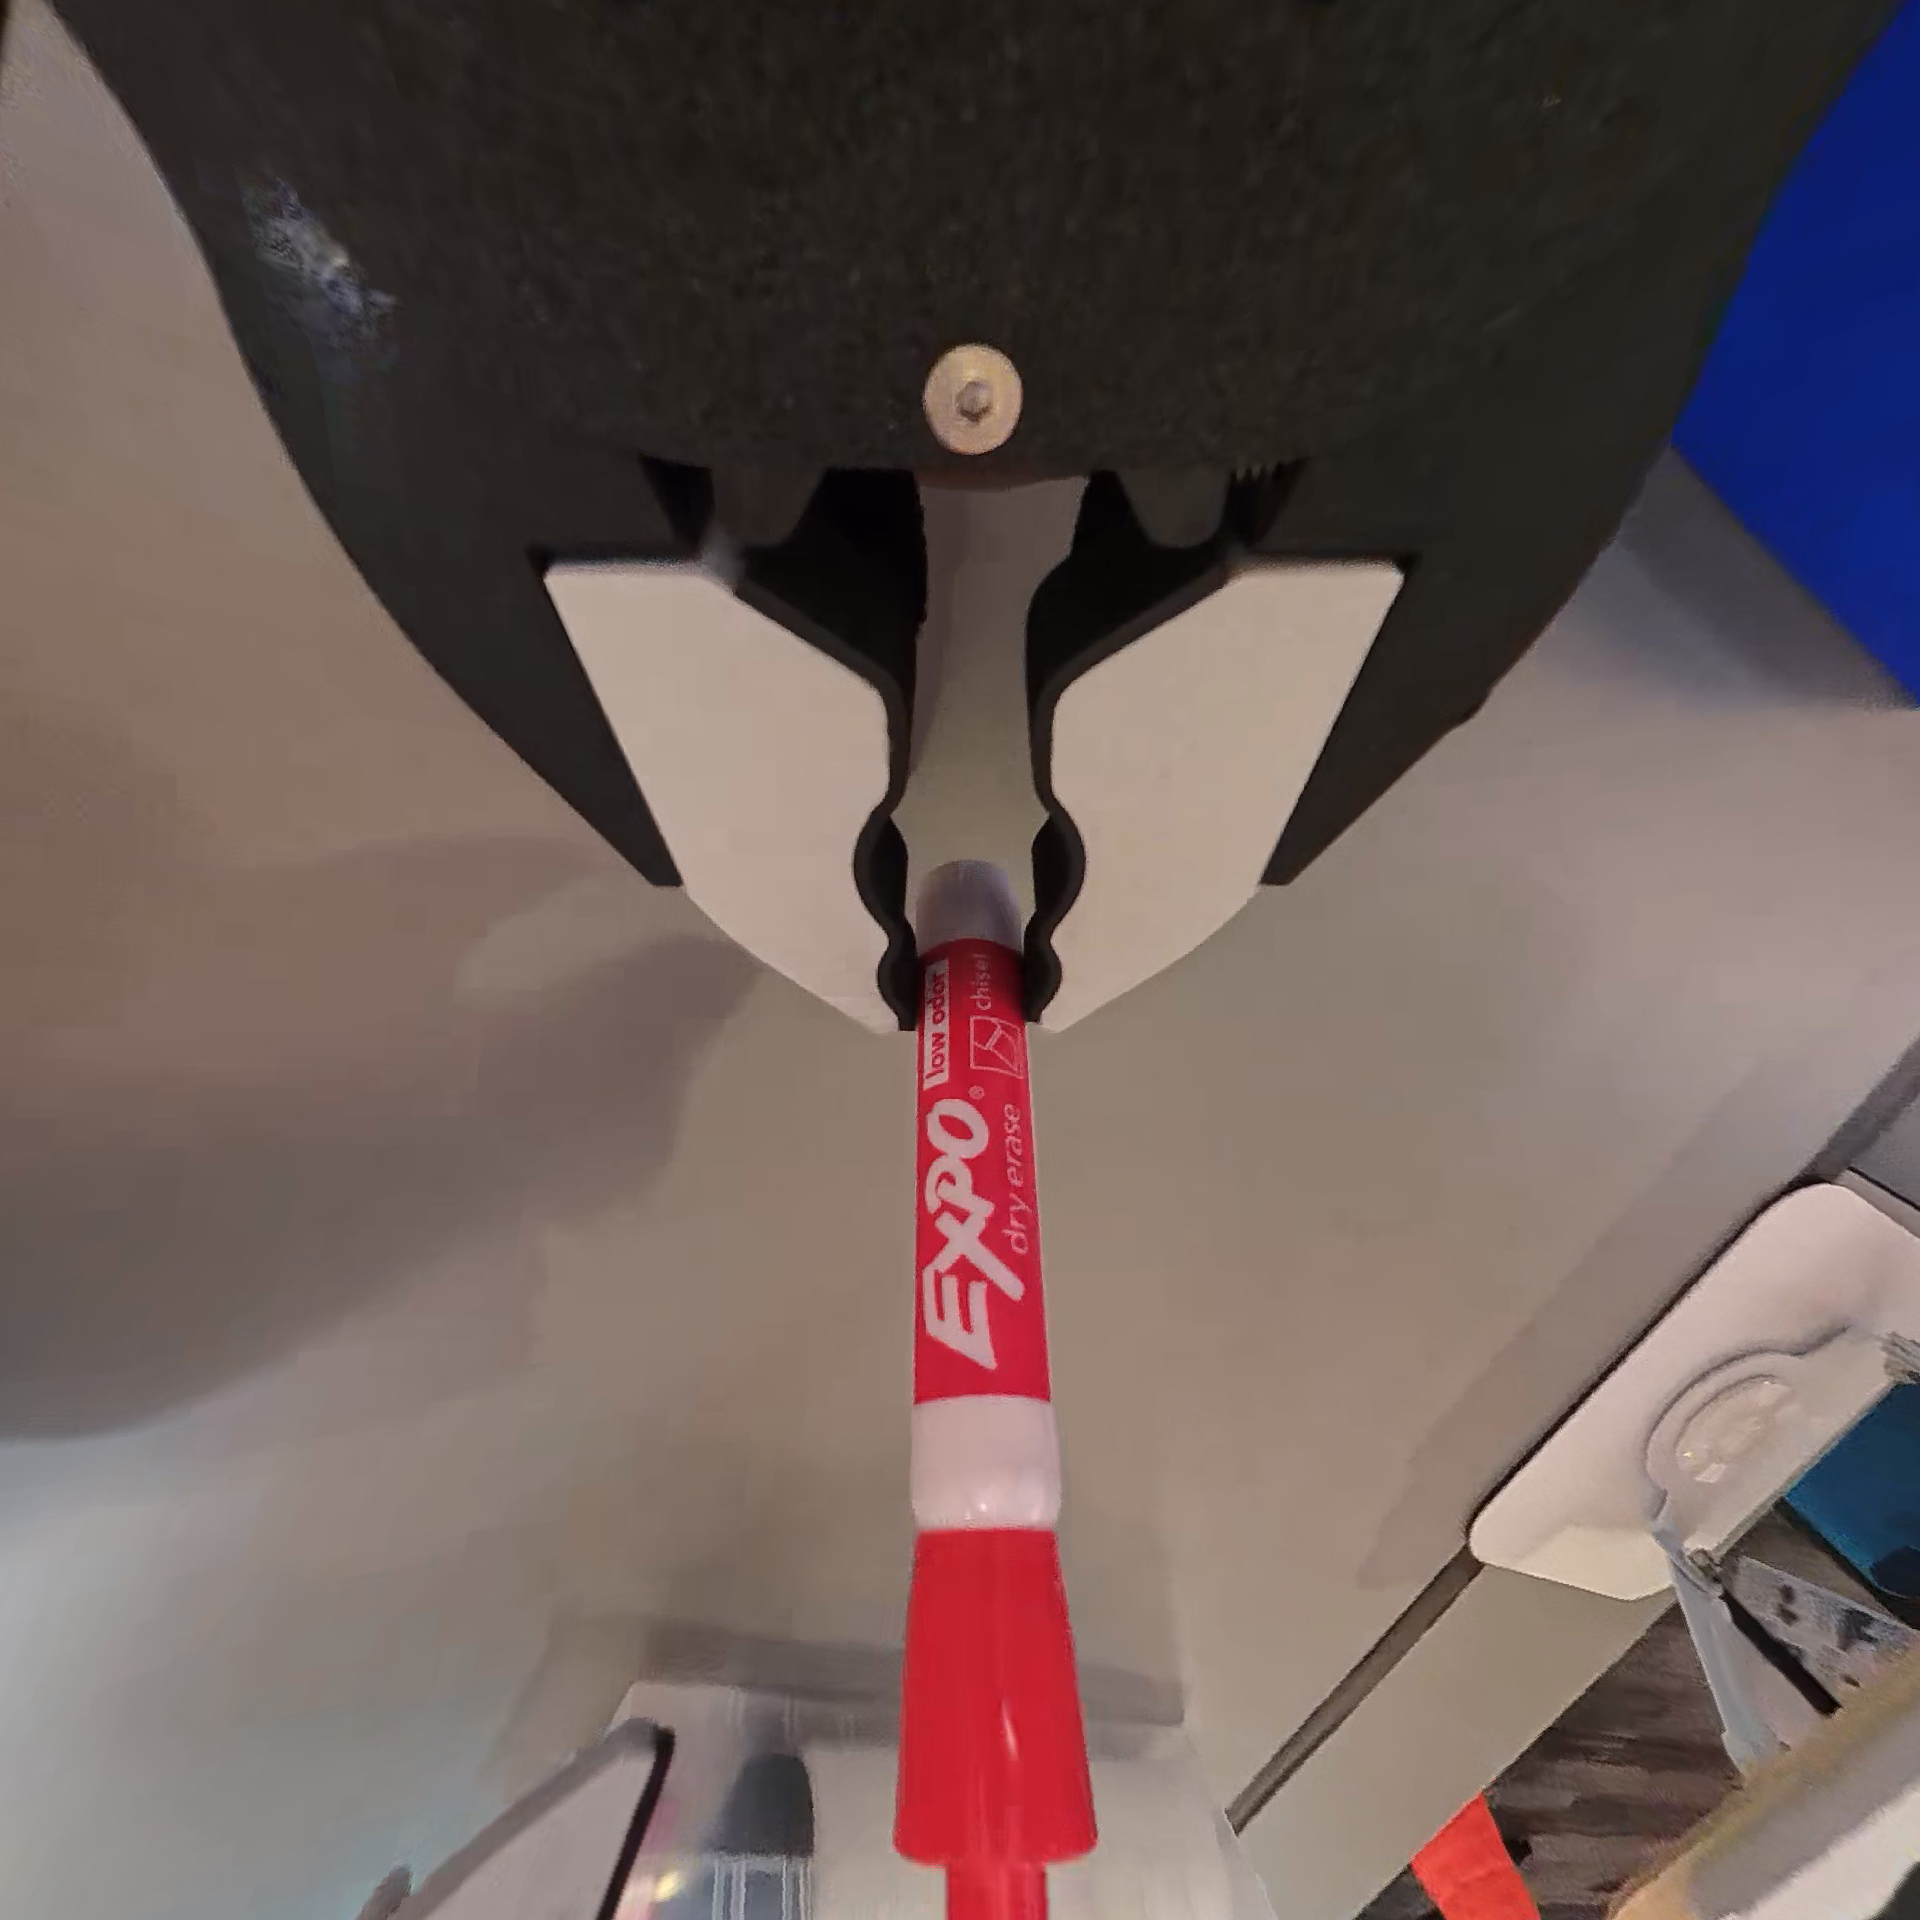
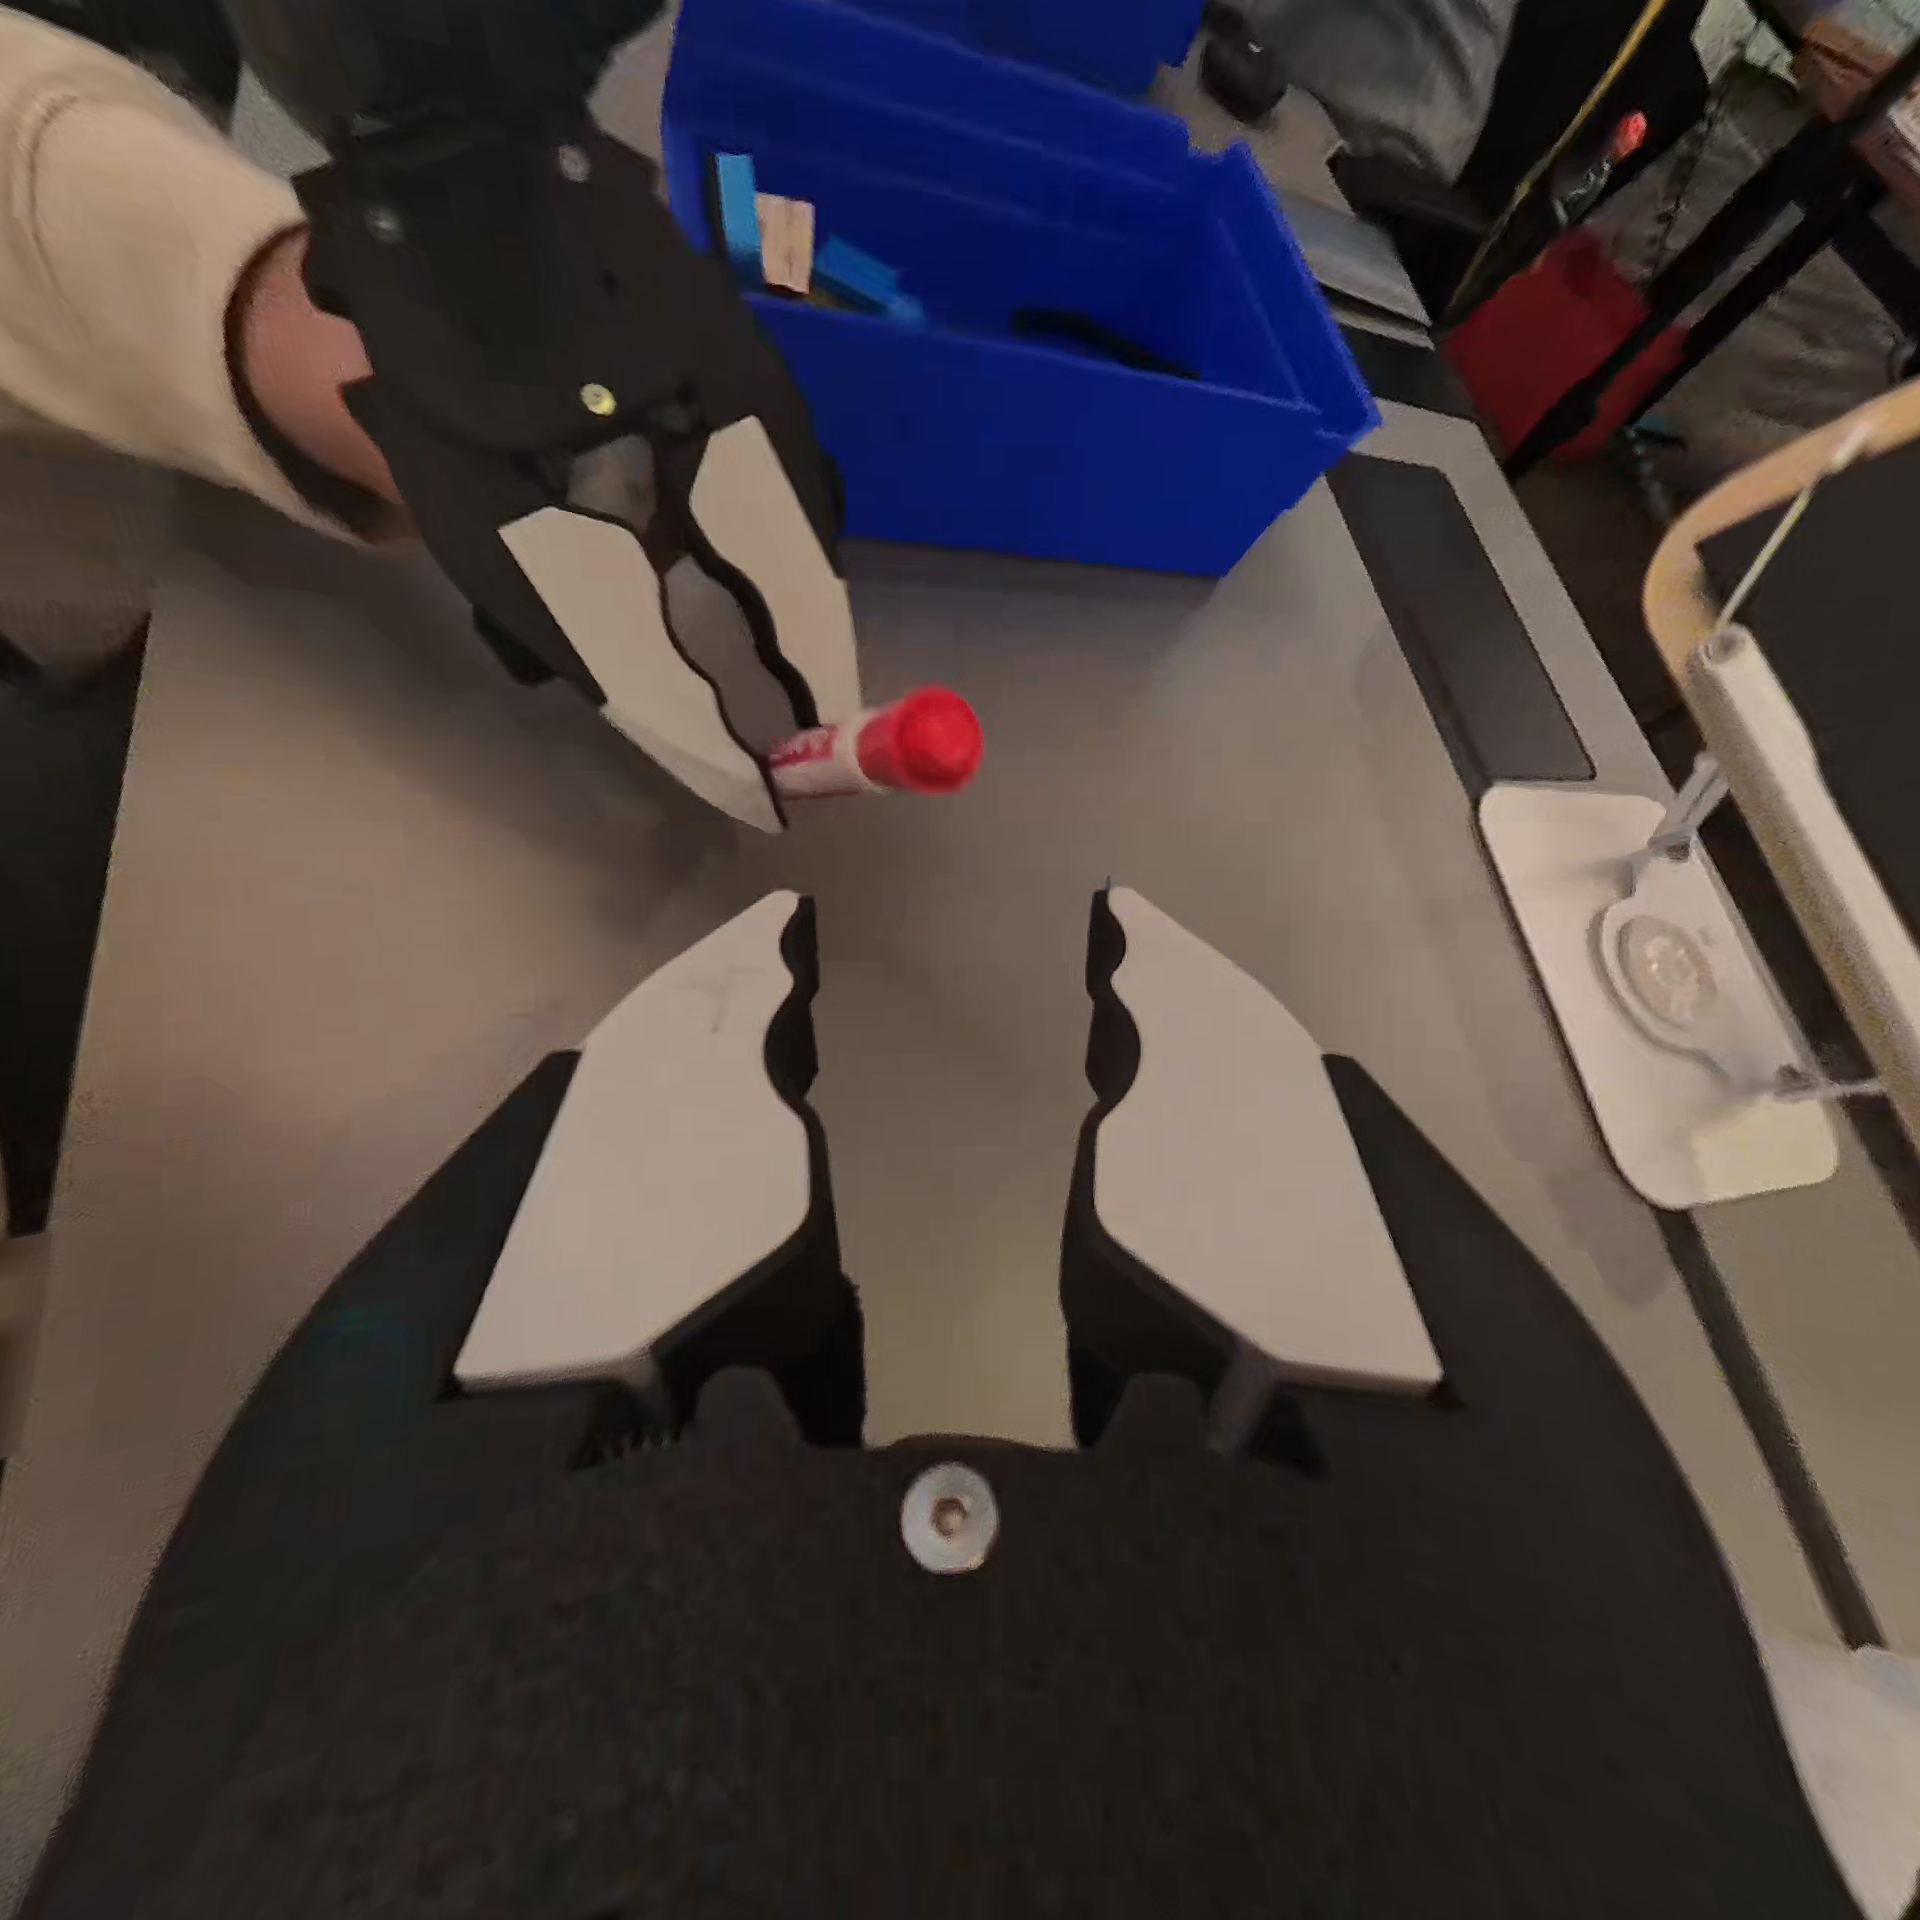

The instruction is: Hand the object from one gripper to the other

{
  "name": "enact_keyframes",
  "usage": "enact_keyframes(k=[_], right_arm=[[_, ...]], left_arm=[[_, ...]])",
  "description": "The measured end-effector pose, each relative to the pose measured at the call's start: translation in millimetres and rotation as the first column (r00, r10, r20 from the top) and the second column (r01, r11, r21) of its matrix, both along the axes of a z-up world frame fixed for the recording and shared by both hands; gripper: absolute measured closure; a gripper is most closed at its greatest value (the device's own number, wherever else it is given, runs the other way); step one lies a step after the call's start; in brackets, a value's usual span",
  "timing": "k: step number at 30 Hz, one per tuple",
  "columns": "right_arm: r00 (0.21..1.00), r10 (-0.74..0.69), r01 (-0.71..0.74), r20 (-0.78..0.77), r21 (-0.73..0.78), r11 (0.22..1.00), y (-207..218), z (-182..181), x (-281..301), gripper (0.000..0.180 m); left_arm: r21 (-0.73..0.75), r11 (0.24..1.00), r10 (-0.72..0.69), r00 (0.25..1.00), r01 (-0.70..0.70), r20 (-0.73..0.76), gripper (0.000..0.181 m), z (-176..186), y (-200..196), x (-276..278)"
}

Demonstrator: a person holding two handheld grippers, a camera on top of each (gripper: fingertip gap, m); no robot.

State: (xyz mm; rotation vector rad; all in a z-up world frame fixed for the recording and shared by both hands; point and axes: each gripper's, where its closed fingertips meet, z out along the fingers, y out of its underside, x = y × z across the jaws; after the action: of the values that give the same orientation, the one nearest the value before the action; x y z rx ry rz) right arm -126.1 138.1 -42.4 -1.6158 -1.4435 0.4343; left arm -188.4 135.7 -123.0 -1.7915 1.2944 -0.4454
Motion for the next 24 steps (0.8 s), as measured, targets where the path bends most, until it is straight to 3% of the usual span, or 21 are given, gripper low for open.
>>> enact_keyframes(k=[6,8,18,21,24], right_arm=[[0.976,0.026,-0.054,0.218,0.124,0.991,-6,-23,-18,0.142],[0.975,0.049,-0.069,0.218,0.084,0.994,-9,-27,-20,0.157],[0.979,0.107,-0.104,0.175,-0.022,0.994,-19,-25,-14,0.160],[0.986,0.068,-0.068,0.150,-0.008,0.998,-12,-17,-1,0.160],[0.992,-0.056,0.051,0.114,0.043,0.998,7,8,39,0.160]], left_arm=[[0.124,0.992,-0.015,0.988,0.034,-0.153,0.162,-4,-4,-1],[0.154,0.987,-0.014,0.983,0.043,-0.183,0.162,-6,-4,-2],[0.157,0.986,-0.037,0.992,0.056,-0.118,0.160,-4,-9,4],[0.141,0.990,-0.024,0.998,0.032,-0.059,0.133,3,-7,4],[0.107,0.994,0.024,1.000,-0.026,0.019,0.115,15,-5,-2]])
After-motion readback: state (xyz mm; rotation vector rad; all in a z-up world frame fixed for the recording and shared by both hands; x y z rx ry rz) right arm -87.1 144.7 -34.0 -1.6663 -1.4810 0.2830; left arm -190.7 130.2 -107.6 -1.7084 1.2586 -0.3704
